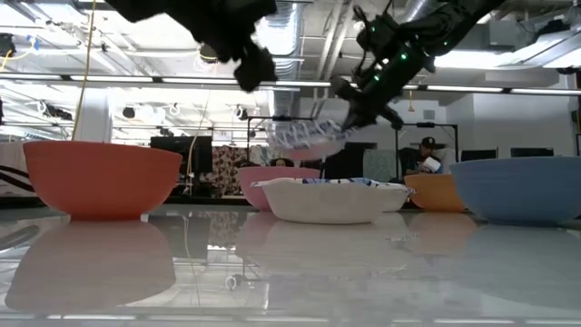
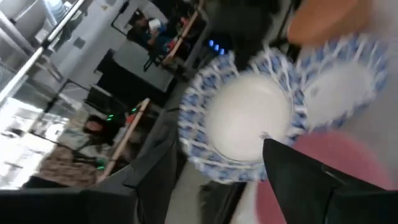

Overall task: Nest bowls inside each other
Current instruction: Stack the top left white paper bowl into the top right white paper bowl

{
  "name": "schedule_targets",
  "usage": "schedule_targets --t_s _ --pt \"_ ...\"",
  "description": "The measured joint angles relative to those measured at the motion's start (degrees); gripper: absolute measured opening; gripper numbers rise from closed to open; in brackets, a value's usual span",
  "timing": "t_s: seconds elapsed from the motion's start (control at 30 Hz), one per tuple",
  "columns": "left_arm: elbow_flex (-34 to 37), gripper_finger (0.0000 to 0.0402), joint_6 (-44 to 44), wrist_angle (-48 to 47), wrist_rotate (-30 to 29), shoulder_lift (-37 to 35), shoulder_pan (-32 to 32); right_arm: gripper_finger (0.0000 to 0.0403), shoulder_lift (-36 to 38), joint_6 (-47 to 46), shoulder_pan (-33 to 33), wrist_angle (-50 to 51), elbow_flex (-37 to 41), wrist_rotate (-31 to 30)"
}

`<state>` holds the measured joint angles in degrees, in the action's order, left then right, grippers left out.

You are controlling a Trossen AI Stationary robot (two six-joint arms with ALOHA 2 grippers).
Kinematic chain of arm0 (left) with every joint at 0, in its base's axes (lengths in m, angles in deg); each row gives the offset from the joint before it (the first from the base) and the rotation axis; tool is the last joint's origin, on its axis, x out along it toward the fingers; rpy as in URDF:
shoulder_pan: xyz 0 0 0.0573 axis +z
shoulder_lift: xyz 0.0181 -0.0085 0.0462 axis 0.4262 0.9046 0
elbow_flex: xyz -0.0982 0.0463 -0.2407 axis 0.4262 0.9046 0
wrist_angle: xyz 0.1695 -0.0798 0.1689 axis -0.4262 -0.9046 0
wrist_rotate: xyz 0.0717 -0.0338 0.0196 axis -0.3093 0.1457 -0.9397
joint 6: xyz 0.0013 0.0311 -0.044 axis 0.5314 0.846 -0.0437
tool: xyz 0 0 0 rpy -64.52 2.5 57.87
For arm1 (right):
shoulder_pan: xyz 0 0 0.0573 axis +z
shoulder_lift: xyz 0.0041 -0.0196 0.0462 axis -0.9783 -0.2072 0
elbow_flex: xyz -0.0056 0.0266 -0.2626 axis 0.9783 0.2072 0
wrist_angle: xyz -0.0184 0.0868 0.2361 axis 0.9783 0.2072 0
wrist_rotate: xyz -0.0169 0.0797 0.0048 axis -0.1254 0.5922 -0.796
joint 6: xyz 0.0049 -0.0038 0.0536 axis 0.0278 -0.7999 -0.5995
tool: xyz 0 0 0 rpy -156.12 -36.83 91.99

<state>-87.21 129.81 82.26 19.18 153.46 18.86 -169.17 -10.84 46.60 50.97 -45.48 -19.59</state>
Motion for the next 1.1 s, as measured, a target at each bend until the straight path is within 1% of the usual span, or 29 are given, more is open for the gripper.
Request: schedule_targets --t_s 0.13,0.27,0.33,0.4,0.47,0.5,0.57,0.63,0.77,0.87,0.97,1.1 --pt "0.0 0.0231 -4.7 -0.8 0.2 -2.9 -2.9 0.0004 3.1 -0.4 -3.0 3.1 4.0 4.2" --pt "0.0 0.0231 -11.0 -5.0 2.7 -8.3 -5.5 0.0004 11.4 -2.2 -4.6 -0.5 11.5 5.5" --pt "0.0 0.0231 -16.2 -8.4 5.9 -11.5 -6.4 0.0004 16.7 -5.2 -5.1 -1.4 16.2 5.7" --pt "0.0 0.0231 -22.8 -11.9 11.4 -15.0 -6.5 0.0004 21.5 -8.4 -4.0 -2.3 20.4 5.4" --pt "0.0 0.0231 -28.8 -14.2 18.4 -17.9 -6.4 0.0004 25.2 -10.8 -1.0 -4.6 23.9 3.1" --pt "0.0 0.0231 -31.0 -15.1 21.4 -19.1 -6.1 0.0004 26.6 -11.9 0.7 -5.0 25.2 0.4" --pt "0.0 0.0231 -34.3 -16.6 25.7 -20.7 -5.7 0.0004 28.3 -13.9 3.5 -4.9 27.3 -6.9" --pt "0.0 0.0231 -36.8 -18.0 27.8 -21.7 -5.6 0.0004 28.5 -15.1 5.4 -4.0 28.2 -12.0" --pt "0.0 0.0231 -39.3 -20.2 28.5 -22.0 -5.6 0.0004 26.7 -15.8 5.6 -5.2 28.3 -13.7" --pt "0.0 0.0231 -41.7 -22.2 29.5 -21.9 -5.6 0.0004 23.3 -16.5 3.8 -7.1 28.3 -13.1" --pt "0.0 0.0231 -43.3 -23.7 30.0 -21.9 -5.6 0.0004 20.0 -17.5 1.4 -7.8 28.2 -10.7" --pt "0.0 0.0231 -44.7 -24.6 30.0 -21.9 -6.0 0.0004 16.7 -18.0 -0.3 -8.7 28.2 -8.2"
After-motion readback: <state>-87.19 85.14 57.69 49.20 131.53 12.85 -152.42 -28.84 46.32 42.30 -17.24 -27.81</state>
